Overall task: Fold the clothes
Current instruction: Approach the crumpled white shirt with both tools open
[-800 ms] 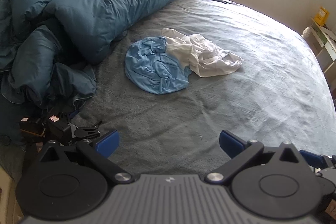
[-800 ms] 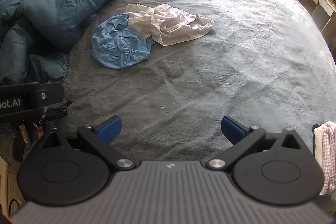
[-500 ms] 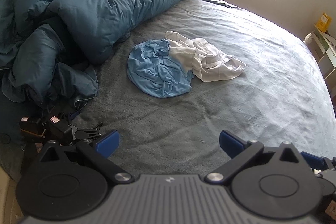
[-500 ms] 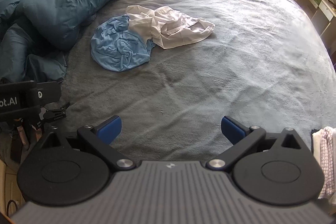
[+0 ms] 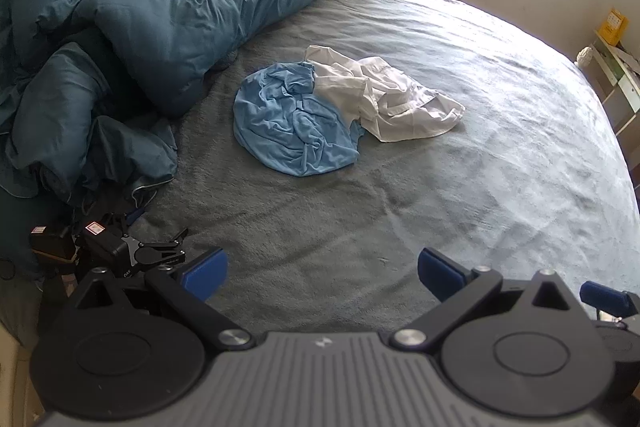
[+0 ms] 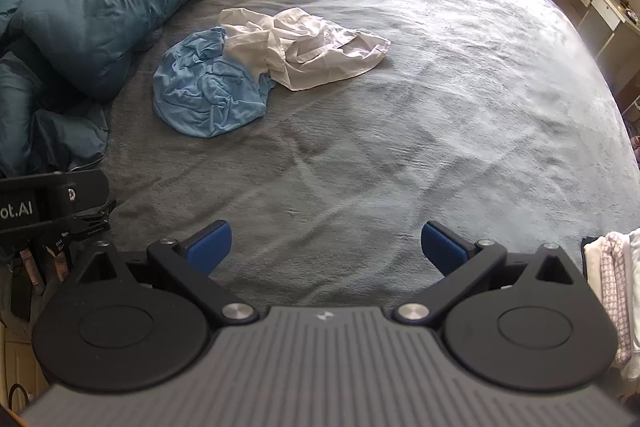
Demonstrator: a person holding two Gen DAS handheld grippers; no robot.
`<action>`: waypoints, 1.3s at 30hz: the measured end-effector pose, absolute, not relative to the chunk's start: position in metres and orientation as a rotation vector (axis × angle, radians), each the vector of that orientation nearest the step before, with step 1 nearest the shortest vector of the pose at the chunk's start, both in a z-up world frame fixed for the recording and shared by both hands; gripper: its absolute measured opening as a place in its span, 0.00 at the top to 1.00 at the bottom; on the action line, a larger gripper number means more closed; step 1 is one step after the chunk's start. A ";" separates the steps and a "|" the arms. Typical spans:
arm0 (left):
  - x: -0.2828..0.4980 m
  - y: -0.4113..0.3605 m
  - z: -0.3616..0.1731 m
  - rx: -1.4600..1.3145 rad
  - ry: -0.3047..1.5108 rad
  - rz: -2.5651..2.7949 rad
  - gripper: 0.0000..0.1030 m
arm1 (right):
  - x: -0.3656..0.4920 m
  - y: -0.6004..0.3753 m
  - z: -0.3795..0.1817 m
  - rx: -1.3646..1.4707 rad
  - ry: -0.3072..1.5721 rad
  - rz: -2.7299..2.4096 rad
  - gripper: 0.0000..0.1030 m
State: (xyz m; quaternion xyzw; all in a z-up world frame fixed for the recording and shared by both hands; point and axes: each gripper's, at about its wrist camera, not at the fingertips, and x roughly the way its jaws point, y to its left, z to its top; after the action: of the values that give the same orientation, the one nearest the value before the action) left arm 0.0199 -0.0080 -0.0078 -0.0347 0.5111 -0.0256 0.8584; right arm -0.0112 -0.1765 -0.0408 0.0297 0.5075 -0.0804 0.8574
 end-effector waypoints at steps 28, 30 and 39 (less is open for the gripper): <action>0.049 -0.017 -0.031 -0.040 1.157 -0.054 0.01 | 0.010 -0.188 -0.058 0.079 1.118 -0.202 0.01; 0.051 -0.019 -0.034 -0.033 1.165 -0.054 0.01 | 0.011 -0.189 -0.059 0.081 1.121 -0.204 0.01; 0.062 -0.025 -0.045 -0.022 1.189 -0.058 0.01 | 0.019 -0.195 -0.065 0.087 1.136 -0.214 0.01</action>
State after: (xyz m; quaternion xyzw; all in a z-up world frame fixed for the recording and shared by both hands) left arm 0.0624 -0.0250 -0.0448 -0.0105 0.5602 -0.0272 0.8279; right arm 0.0191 -0.1950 -0.0651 0.0413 0.5368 -0.1012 0.8366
